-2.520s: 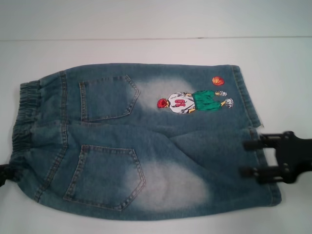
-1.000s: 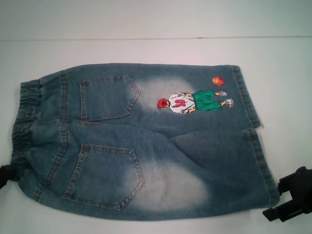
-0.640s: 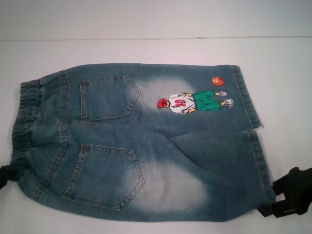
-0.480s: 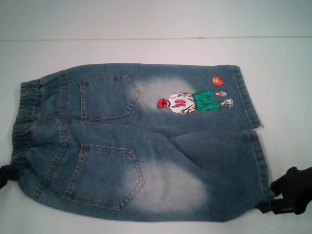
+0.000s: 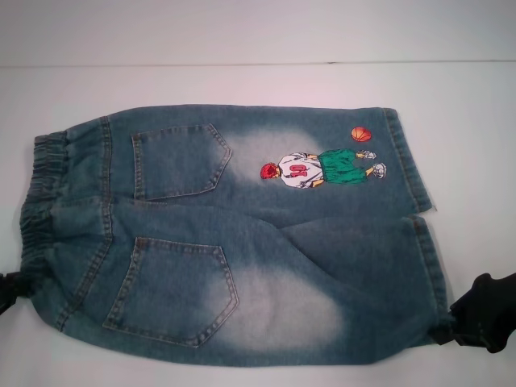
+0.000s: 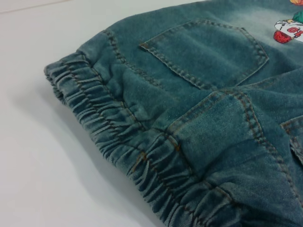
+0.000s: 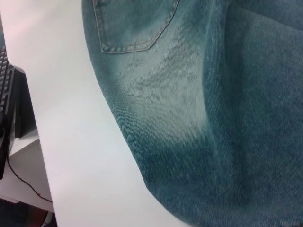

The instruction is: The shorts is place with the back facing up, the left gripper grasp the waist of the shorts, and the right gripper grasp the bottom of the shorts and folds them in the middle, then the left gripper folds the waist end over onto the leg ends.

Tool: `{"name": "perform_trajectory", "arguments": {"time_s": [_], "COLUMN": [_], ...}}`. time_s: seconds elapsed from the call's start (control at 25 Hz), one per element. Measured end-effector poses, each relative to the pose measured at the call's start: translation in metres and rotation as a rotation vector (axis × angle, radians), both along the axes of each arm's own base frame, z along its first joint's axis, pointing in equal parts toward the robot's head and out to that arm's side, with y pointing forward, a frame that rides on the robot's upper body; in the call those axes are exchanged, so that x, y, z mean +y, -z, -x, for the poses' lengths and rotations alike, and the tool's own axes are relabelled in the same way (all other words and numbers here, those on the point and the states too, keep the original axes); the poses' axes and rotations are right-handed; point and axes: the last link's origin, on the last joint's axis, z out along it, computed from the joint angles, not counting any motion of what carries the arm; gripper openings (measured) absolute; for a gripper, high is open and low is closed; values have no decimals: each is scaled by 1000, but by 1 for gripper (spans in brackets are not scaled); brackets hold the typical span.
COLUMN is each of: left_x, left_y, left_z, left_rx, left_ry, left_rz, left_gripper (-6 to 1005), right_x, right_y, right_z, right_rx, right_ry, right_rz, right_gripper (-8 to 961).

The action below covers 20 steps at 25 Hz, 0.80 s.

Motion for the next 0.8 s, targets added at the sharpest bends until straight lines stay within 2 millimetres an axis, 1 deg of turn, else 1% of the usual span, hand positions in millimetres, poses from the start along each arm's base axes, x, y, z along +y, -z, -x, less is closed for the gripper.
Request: {"name": "perform_trajectory", "arguments": {"time_s": [0.16, 0.2, 0.28, 0.36, 0.48, 0.56, 0.64, 0.8], "left_x": [-2, -3, -4, -4, 1, 7, 16, 35], "left_y": [-1, -3, -8, -18, -29, -35, -38, -43], "left_z": [1, 2, 3, -3, -19, -28, -36, -51], "left_rx": [-9, -16, -26, -59, -96, -110, -133, -160], "left_ry": [-14, -28, -46, -62, -44, -38, -51, -60], "left_rz": [-9, -17, -31, -54, -82, -96, -105, -132], "left_gripper": [80, 80, 80, 78, 75, 75, 76, 81], "right_x": [0, 0, -1, -2, 2, 8, 16, 39], "right_y": [-5, -9, -17, -31, -50, -58, -62, -66], "right_z": [-1, -2, -1, 2, 7, 11, 16, 30], "right_rx": [10, 18, 45, 86, 121, 135, 149, 179], "right_ry": [3, 4, -1, -11, -6, 0, -1, -14], "right_rz": [-38, -57, -99, -161, -240, -287, -323, -424], "right_gripper": [28, 11, 11, 11, 11, 11, 11, 11]}}
